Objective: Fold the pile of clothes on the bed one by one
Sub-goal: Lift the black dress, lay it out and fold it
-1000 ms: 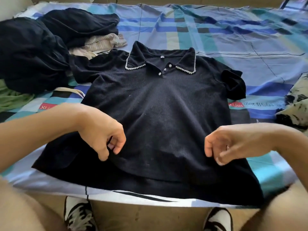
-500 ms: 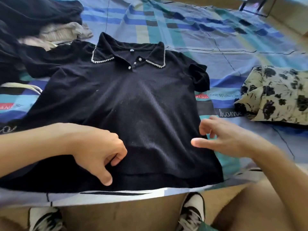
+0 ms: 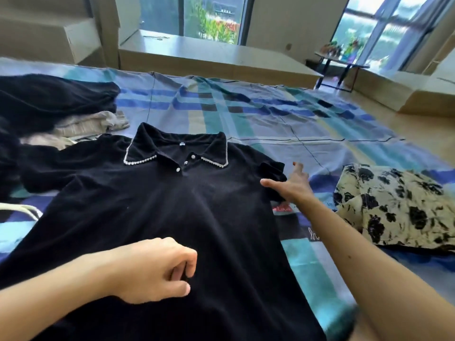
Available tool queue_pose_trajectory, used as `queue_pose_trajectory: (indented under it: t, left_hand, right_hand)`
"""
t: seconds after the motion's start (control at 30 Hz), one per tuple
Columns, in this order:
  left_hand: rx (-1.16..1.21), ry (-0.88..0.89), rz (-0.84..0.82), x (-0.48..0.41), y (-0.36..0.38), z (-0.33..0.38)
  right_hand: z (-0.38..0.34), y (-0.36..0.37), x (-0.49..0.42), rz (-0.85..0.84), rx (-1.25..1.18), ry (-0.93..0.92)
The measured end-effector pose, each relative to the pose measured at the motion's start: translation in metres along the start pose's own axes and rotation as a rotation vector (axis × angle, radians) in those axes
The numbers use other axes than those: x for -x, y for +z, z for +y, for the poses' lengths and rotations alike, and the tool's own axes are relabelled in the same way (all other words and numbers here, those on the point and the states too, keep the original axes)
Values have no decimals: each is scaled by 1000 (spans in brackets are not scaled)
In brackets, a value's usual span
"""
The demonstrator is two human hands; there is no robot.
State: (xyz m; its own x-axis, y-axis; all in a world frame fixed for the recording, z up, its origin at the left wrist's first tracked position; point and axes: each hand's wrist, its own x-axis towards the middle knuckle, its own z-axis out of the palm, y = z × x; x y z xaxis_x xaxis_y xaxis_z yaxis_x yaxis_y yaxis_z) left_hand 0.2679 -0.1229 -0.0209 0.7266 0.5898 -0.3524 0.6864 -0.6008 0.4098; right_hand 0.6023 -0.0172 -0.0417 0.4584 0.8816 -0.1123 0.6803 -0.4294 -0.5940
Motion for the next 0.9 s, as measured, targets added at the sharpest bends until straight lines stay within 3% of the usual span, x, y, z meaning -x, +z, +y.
queue_pose_trajectory:
  t: [0.13, 0.3, 0.47, 0.57, 0.7, 0.8, 0.9]
  left_hand:
    - [-1, -14, 9, -8, 5, -13]
    - [80, -37, -7, -19, 3, -22]
    - [9, -32, 72, -37, 10, -28]
    - [-8, -71, 145, -40, 13, -27]
    - [62, 14, 470, -79, -4, -26]
    - [316, -27, 546, -142, -35, -12]
    - [747, -140, 582, -203, -73, 12]
  right_hand:
    - [3, 10, -32, 21, -8, 33]
    - [38, 7, -59, 245, -437, 246]
    - [39, -4, -57, 53, -694, 386]
    - [35, -3, -61, -69, -694, 324]
    - [26, 0, -58, -159, -733, 221]
    - [11, -1, -48, -74, -684, 91]
    - [-10, -6, -37, 58, -571, -165]
